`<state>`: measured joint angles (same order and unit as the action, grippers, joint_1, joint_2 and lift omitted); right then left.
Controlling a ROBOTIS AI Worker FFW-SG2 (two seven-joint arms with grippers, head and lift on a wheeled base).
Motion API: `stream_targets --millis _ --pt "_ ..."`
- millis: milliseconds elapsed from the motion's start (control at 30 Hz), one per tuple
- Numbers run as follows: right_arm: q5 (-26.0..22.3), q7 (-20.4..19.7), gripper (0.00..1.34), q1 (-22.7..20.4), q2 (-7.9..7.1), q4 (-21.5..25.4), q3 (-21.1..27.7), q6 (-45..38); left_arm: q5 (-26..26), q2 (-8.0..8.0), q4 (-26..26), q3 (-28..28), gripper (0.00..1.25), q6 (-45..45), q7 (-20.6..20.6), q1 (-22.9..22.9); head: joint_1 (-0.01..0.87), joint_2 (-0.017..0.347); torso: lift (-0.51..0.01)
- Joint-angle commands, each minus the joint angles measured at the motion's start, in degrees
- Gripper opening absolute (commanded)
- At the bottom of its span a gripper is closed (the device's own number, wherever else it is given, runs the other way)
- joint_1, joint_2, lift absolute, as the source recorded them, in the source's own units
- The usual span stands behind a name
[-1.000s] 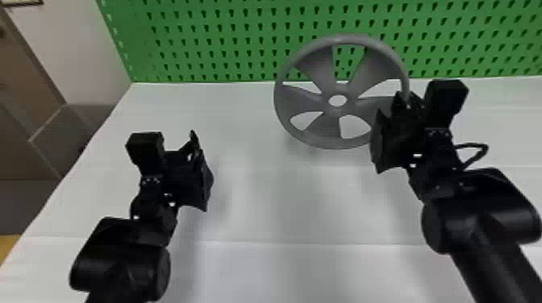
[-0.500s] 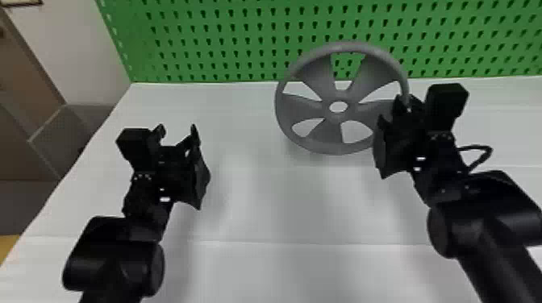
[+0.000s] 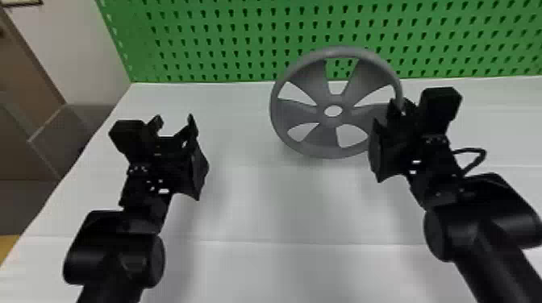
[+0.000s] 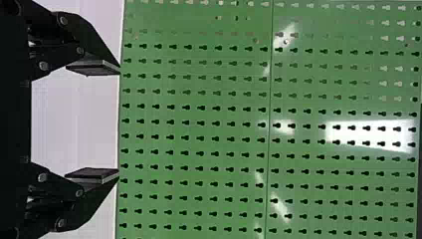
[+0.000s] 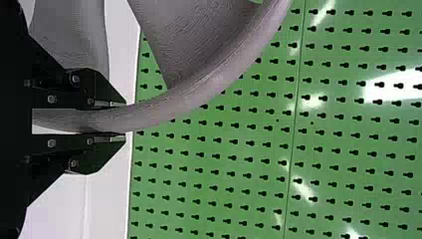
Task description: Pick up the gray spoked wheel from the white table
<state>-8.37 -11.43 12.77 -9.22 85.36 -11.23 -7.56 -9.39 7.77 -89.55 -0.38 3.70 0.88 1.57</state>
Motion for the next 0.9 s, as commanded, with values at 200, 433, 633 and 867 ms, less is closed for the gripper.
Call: stream_targets --millis 200,433,633,867 --pt "-1.4 0.0 0.16 -0.3 -0.10 0.0 0.1 -0.1 1.4 -1.09 0.0 2.4 0.74 0.1 0.0 -0.1 0.779 0.120 -0.067" --pt "-2.0 0.0 0.16 0.0 -0.19 0.0 -0.1 -0.4 2.4 -2.15 0.0 4.4 0.74 0.1 0.1 -0.4 0.779 0.120 -0.067" --pt "-2.4 0.0 0.16 0.0 -0.27 0.0 -0.1 -0.4 3.1 -2.85 0.0 5.6 0.74 0.1 0.1 -0.6 0.779 0.120 -0.067" --pt "-2.7 0.0 0.16 0.0 -0.45 0.0 -0.1 -0.4 3.1 -2.85 0.0 5.7 0.74 0.1 0.1 -0.6 0.779 0.120 -0.067"
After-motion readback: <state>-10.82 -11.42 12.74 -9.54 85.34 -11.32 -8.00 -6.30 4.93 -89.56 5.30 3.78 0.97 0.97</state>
